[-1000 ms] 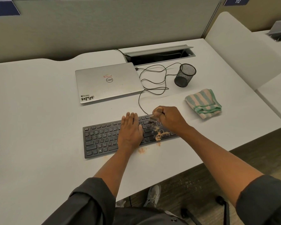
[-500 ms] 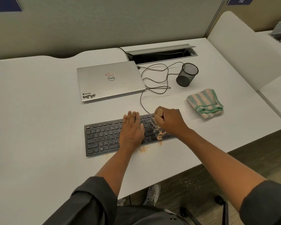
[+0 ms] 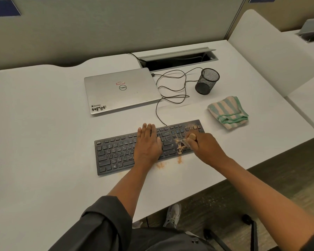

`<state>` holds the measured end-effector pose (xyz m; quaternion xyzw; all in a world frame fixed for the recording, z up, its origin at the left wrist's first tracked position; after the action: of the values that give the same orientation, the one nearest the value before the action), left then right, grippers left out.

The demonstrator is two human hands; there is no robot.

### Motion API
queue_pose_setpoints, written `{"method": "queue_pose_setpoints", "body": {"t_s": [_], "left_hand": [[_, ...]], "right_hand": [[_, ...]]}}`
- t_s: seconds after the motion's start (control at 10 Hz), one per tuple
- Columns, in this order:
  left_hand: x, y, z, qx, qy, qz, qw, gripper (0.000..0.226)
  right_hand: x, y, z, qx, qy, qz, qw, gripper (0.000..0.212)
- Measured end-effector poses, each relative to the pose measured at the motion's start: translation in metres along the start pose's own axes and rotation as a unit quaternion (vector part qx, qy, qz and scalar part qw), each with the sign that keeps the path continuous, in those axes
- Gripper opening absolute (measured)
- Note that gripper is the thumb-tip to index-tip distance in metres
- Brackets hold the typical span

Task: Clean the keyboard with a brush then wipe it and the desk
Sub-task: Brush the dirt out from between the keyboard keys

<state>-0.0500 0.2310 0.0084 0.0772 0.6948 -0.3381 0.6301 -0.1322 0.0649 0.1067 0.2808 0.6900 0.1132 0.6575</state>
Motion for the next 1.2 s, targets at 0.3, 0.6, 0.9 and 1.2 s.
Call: {"method": "queue_pose_setpoints", "body": {"t_s": [0.3, 0.6, 0.9, 1.2], "left_hand": [[-0.001, 0.000, -0.001, 0.000, -0.002, -0.003, 1.000, 0.063], [-0.003, -0.001, -0.001, 0.001, -0.007, 0.000, 1.000, 0.062], [-0.001, 0.000, 0.000, 0.000, -0.010, -0.001, 1.000, 0.062], [-0.002, -0.001, -0.003, -0.002, -0.003, 0.000, 1.000, 0.062]], "right_hand": [[-0.020, -0.020, -0.012, 0.021, -0.043, 0.027, 0.998, 0.025], [-0.013, -0.013, -0.020, 0.005, -0.019, 0.058, 0.998, 0.018], [-0.002, -0.010, -0.022, 0.025, -0.004, 0.081, 0.996, 0.025], [0.003, -0.016, -0.033, 0.053, -0.076, 0.053, 0.994, 0.015]]}}
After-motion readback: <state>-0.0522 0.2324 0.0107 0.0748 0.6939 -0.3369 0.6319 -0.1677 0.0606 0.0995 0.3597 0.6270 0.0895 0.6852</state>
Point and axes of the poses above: each hand's wrist, its own z-axis towards the middle knuckle, its own x-axis out of the palm, y = z × x, the point moved 7 cm from there along z, towards the middle knuckle, and after that the axes turned 9 degrees about x, right-handed, at the moved point
